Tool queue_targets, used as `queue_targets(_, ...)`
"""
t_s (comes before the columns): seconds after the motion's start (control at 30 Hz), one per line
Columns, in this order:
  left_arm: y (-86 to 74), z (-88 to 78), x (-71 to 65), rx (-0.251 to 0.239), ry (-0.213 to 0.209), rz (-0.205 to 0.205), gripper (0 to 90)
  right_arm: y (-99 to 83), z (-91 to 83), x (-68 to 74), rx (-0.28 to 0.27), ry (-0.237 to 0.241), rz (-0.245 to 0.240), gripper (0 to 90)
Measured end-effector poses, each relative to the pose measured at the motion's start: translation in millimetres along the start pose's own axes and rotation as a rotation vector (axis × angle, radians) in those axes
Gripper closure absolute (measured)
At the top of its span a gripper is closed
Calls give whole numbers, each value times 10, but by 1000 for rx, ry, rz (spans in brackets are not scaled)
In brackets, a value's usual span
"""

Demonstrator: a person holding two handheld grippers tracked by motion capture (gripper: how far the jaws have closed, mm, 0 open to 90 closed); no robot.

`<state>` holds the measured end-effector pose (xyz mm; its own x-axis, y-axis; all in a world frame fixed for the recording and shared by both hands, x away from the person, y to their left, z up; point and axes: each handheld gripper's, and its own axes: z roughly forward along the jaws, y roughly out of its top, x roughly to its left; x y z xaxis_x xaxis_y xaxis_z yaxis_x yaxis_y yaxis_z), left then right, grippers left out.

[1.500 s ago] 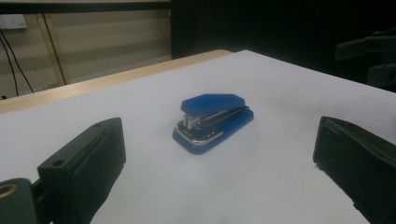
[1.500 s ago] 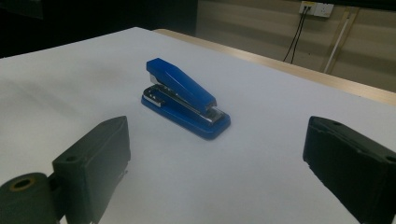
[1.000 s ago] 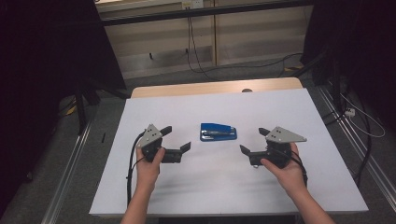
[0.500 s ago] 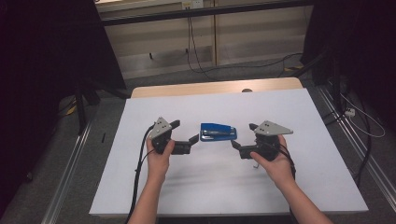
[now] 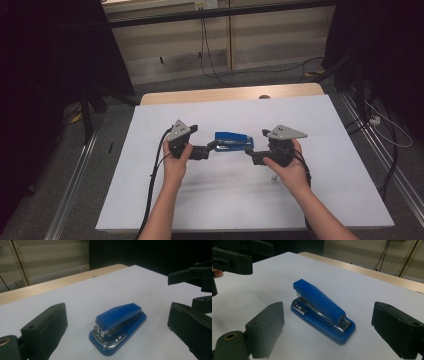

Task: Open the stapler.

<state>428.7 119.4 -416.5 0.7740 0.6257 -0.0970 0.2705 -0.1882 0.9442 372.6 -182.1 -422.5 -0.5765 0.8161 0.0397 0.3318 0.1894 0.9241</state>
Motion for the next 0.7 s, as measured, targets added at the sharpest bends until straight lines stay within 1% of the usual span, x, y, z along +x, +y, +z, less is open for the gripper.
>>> queue_targets(0.07,10,33,18,4,1,2,27,12,29,-4,1,-1,7,118)
queue_targets(0.13,15,63,34,10,-1,7,27,25,59,2,10,-2,1,128)
queue_targets(0.17,13,78,39,10,-4,-2,27,31,75,9,14,1,1,135)
queue_targets(0.2,10,87,49,11,-1,-2,27,37,94,16,13,4,-6,150)
queue_targets(0.23,6,93,64,13,8,6,27,43,109,25,15,6,-11,169)
queue_targets(0.27,-1,96,70,25,13,1,27,48,125,35,19,13,-11,185)
queue_targets(0.3,-7,100,83,29,14,5,30,51,141,41,19,17,-10,198)
queue_targets(0.37,-14,106,89,37,2,-15,34,52,177,50,20,24,-3,234)
queue_targets(0.43,-18,108,101,43,-1,-20,37,50,210,59,23,36,12,265)
queue_targets(0.53,-22,95,137,48,8,-43,38,48,259,82,43,52,2,361)
queue_targets(0.57,-22,90,145,50,10,-44,38,45,275,88,48,57,-1,399)
queue_targets(0.7,-31,89,156,67,21,-27,80,38,348,94,83,83,3,631)
